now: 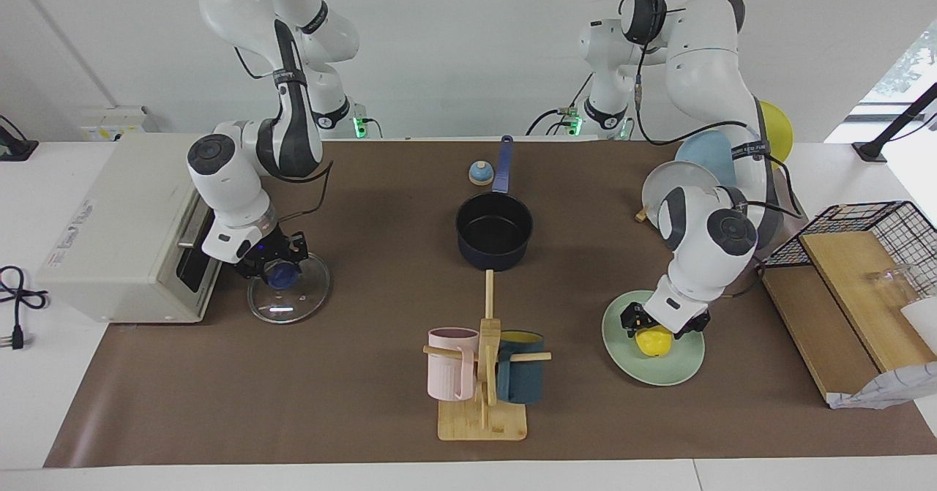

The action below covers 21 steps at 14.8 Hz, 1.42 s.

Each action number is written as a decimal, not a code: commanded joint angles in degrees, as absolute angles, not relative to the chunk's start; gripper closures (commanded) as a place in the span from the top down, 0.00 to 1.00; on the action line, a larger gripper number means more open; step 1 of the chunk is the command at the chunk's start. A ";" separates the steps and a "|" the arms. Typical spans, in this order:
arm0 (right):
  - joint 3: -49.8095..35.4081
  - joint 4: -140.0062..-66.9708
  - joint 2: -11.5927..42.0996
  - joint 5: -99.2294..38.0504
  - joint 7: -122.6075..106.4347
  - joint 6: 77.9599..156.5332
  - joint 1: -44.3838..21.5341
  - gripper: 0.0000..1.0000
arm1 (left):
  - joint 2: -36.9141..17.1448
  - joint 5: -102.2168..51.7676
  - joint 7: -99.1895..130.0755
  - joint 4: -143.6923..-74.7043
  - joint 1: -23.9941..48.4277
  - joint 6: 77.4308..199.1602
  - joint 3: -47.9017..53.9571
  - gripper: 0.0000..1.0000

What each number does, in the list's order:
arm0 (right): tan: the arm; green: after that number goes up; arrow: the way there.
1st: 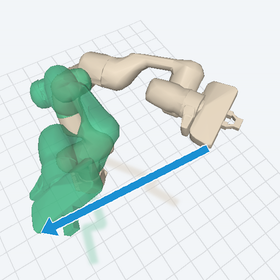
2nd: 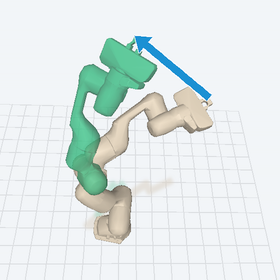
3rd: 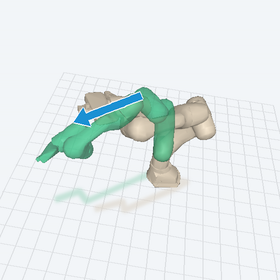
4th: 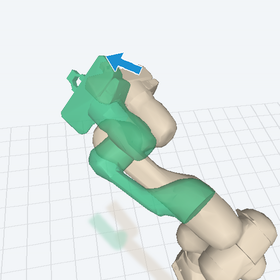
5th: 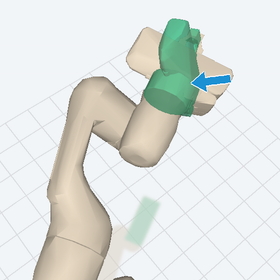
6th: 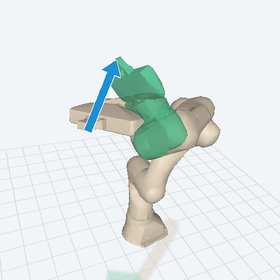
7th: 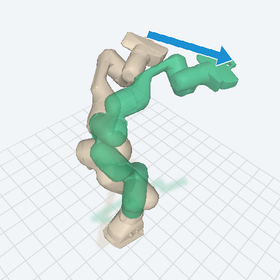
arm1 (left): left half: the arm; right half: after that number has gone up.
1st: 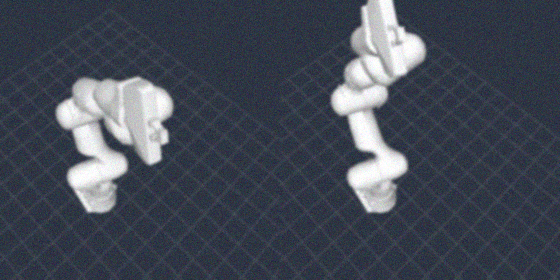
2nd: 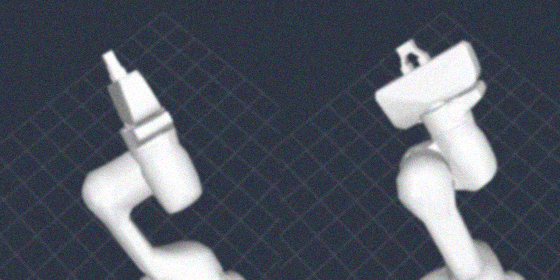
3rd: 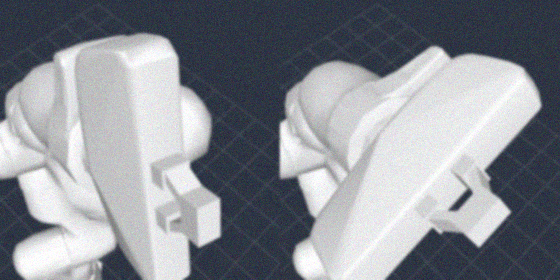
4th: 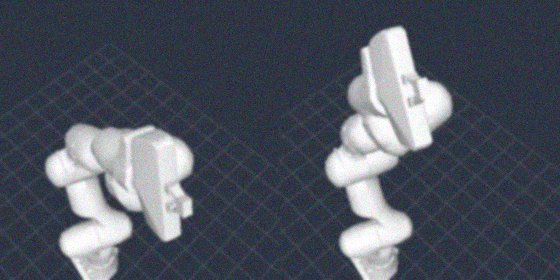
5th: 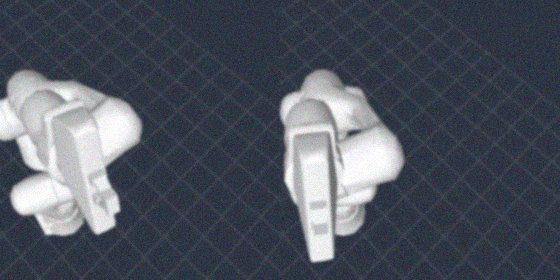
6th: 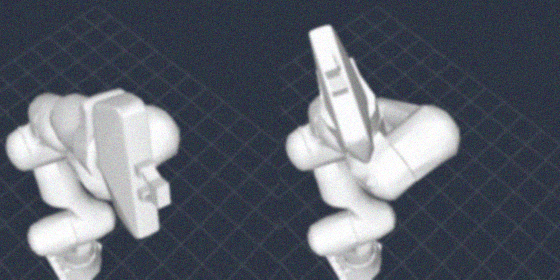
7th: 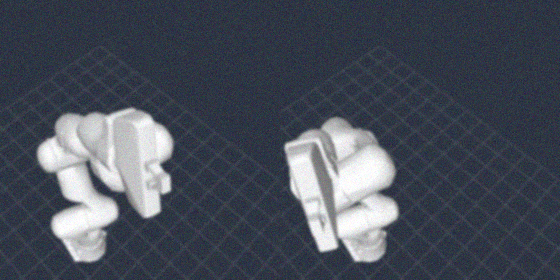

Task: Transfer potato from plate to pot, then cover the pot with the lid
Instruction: 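Grasp the potato with the left gripper and lift it off the plate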

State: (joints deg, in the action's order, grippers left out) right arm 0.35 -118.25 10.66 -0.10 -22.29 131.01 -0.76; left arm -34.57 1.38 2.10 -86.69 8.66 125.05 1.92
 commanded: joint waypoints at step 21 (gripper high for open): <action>0.00 -90.97 10.81 1.85 -20.21 95.72 -4.13 0.00 | -13.20 -5.80 3.78 -86.92 9.05 97.14 1.23 0.00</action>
State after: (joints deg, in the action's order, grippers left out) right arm 0.22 -92.45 10.47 1.62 -21.34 97.84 -4.28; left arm -17.11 -4.47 2.92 -83.79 8.62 99.66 1.50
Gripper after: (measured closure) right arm 0.344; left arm 0.330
